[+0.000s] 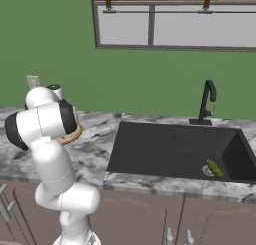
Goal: Pick the tangerines from the cabinet and place them in one bowl. Pick the cucumber from the sink and place it in the other bowl.
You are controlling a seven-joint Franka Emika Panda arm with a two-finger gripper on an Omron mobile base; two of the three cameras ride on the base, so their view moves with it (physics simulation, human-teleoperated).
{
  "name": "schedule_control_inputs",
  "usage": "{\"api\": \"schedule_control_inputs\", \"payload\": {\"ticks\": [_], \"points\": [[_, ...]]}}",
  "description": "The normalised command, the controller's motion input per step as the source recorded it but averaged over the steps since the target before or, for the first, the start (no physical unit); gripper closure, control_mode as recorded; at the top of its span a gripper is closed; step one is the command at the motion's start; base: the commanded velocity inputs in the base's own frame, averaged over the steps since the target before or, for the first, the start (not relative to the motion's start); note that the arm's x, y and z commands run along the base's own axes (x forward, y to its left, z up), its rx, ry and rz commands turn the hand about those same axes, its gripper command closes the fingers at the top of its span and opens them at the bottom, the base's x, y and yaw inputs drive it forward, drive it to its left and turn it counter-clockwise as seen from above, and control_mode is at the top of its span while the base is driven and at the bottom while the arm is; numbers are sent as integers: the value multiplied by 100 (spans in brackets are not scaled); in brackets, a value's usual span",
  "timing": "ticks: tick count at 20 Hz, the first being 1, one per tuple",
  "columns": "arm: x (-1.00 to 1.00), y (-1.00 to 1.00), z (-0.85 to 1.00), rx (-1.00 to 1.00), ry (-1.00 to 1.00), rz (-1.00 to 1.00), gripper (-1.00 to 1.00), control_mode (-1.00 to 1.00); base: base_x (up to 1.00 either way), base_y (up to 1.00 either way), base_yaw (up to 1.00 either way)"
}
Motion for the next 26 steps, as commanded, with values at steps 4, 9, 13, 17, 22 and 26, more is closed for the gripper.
{"api": "schedule_control_inputs", "payload": {"ticks": [4,9,13,17,22,26], "points": [[0,24,-7,0,0,5,100,-100,0,0,0],[0,3,-22,0,0,3,100,-100,0,0,0],[0,1,-19,0,0,2,100,-100,0,0,0],[0,2,-17,0,0,2,100,-100,0,0,0],[0,0,-18,0,0,1,100,-100,0,0,0],[0,0,-18,0,0,0,100,-100,0,0,0]]}}
